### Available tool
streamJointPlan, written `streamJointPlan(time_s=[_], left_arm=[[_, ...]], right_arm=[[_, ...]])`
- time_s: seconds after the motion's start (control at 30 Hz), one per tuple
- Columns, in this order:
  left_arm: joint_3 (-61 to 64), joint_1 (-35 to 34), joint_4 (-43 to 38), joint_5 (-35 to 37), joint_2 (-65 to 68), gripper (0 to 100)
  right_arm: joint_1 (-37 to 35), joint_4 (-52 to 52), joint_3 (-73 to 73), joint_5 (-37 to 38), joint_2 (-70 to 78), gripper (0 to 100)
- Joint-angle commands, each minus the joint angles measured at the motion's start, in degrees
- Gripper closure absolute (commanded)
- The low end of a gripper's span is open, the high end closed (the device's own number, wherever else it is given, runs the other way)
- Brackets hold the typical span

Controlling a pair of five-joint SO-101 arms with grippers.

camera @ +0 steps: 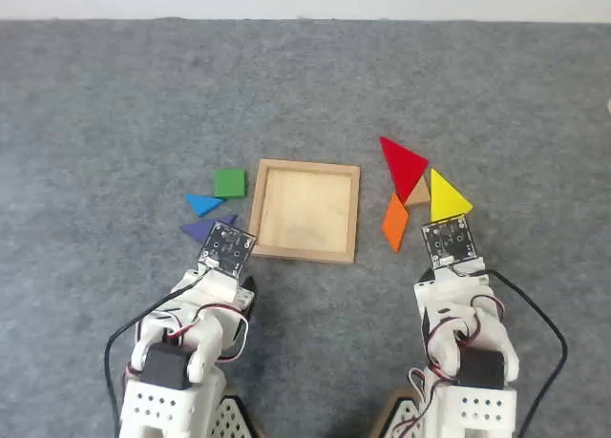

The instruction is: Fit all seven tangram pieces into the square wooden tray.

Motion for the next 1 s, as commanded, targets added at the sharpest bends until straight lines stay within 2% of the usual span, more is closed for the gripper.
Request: streamJointPlan(time_s=[0.0, 0.67, 0.8, 0.97], left_arm=[[-0.66, -0.35, 0.18, 0.53, -0.97, 88], [-0.66, -0.35, 0.18, 0.53, -0.97, 88], [-0.66, -0.35, 0.18, 0.53, -0.97, 88], [-0.66, -0.35, 0.18, 0.53, -0.97, 88]], right_arm=[[0.75, 0.13, 0.88, 0.79, -0.92, 88.7], [1.19, 0.22, 0.53, 0.88, -0.92, 88.3], [5.67, 4.44, -5.19, 3.34, -0.92, 88.2], [3.74, 7.43, -11.52, 7.74, -0.75, 88.1]])
